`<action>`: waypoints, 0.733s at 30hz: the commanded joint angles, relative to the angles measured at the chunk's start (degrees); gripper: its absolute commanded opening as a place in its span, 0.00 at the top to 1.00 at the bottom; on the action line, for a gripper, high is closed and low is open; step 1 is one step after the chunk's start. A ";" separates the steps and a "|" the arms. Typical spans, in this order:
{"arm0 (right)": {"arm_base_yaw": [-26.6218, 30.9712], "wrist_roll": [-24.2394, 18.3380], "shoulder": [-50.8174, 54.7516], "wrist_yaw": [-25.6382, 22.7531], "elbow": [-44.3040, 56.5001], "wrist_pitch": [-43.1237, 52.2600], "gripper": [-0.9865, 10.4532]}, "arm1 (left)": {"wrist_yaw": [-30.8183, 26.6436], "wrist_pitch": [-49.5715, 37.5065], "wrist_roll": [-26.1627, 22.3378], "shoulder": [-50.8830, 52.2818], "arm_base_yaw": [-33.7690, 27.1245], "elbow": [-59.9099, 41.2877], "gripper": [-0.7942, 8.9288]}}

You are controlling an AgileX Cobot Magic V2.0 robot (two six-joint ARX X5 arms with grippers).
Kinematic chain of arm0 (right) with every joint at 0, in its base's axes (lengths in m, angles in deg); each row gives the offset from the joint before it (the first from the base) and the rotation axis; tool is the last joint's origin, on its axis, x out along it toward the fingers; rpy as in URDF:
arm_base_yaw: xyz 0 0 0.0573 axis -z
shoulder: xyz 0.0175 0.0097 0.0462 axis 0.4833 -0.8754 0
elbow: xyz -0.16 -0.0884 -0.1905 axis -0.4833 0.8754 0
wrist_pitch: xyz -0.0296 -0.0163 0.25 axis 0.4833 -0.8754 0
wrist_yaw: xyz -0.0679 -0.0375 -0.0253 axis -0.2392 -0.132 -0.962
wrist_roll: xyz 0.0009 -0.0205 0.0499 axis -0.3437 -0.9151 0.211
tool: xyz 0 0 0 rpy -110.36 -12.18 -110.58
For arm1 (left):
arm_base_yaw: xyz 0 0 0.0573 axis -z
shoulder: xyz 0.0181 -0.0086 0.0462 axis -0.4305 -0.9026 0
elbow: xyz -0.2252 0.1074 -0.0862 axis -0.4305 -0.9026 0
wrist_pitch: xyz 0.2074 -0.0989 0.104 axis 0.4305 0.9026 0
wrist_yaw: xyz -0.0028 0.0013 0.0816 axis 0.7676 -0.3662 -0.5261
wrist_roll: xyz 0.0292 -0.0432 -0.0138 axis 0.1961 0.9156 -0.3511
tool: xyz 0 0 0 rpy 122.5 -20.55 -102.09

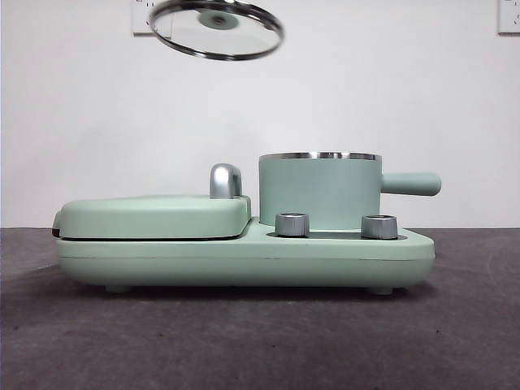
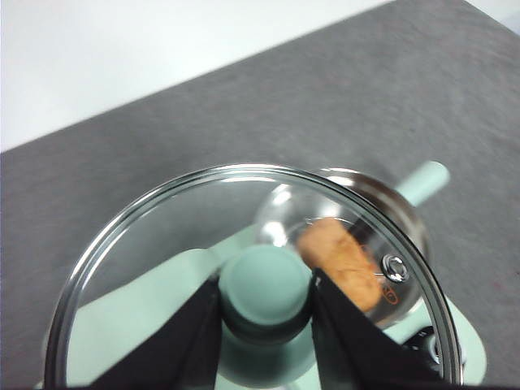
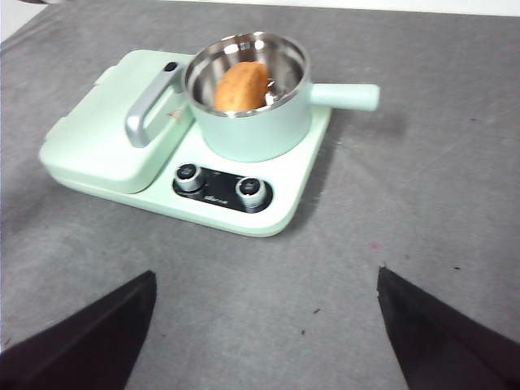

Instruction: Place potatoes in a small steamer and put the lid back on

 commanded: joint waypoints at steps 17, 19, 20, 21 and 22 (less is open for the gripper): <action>-0.31 -0.50 -0.11 1.36 0.50 2.27 0.54 | 2.40 -14.80 4.11 -14.36 5.09 2.21 0.90; -0.31 -0.50 -0.11 1.36 0.50 2.27 0.54 | 2.40 -16.11 4.22 -15.04 5.25 2.21 0.90; -0.31 -0.50 -0.11 1.33 0.50 2.27 0.54 | 2.40 -16.72 4.39 -15.37 5.33 2.21 0.90; -0.31 -0.50 -0.11 1.33 0.50 2.27 0.54 | 2.40 -17.27 4.57 -15.56 5.33 2.21 0.90; -0.31 -0.50 -0.11 1.33 0.50 2.27 0.54 | 2.40 -17.73 4.87 -15.82 5.33 2.21 0.90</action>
